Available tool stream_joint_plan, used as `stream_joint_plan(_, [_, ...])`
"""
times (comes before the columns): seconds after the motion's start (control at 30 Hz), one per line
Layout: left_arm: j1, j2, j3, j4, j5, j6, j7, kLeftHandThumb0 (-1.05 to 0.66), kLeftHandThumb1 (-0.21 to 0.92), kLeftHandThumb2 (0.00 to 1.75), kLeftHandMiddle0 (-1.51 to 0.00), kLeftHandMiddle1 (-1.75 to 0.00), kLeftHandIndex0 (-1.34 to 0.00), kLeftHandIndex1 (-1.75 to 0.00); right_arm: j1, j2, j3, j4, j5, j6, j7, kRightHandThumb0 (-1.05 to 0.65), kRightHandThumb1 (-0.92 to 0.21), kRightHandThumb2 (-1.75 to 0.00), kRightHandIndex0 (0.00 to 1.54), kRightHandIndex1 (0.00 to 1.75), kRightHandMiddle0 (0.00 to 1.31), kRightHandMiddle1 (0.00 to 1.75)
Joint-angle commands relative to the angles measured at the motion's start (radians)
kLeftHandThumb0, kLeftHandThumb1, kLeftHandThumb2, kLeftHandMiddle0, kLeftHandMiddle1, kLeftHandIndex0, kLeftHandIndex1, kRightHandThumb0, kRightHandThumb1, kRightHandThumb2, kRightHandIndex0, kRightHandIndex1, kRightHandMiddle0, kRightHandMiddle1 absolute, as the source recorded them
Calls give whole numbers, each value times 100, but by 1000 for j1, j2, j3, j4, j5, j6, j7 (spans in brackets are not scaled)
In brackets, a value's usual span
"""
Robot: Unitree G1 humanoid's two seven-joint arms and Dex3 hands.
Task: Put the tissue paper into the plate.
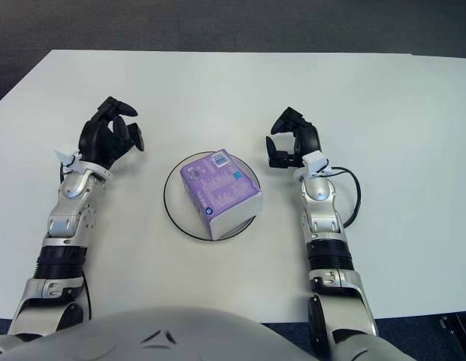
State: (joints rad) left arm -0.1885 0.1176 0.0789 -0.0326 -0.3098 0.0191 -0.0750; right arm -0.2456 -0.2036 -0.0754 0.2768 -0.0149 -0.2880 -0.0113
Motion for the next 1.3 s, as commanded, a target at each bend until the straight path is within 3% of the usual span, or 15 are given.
stream_joint_plan(0.0, [85,-91,10,39,-32,23,19,-40,61,95,-121,-175,-39,-175,179,81,16,89,20,-6,1,-48,-33,-131,133,175,61,175])
stream_joint_plan(0.47, [91,-116,26,108,-38,2,62,-41,55,103,-127,-175,-44,-175,187,82,14,79,23,-7,2,-48,-33,-130,132,175,61,175])
stream_joint_plan(0.73, [88,-147,28,162,-33,-83,83,-42,51,107,-127,-175,-46,-175,192,84,14,70,20,-7,-1,-48,-33,-130,132,175,61,175])
stream_joint_plan(1.03, [84,-134,-15,345,57,-245,49,-43,50,109,-130,-175,-47,-175,194,83,12,69,26,-7,8,-48,-32,-131,132,175,61,175])
stream_joint_plan(1.27, [73,-125,-25,407,95,-296,27,-43,50,109,-130,-175,-47,-175,193,82,9,72,30,-8,12,-48,-32,-131,133,175,61,175])
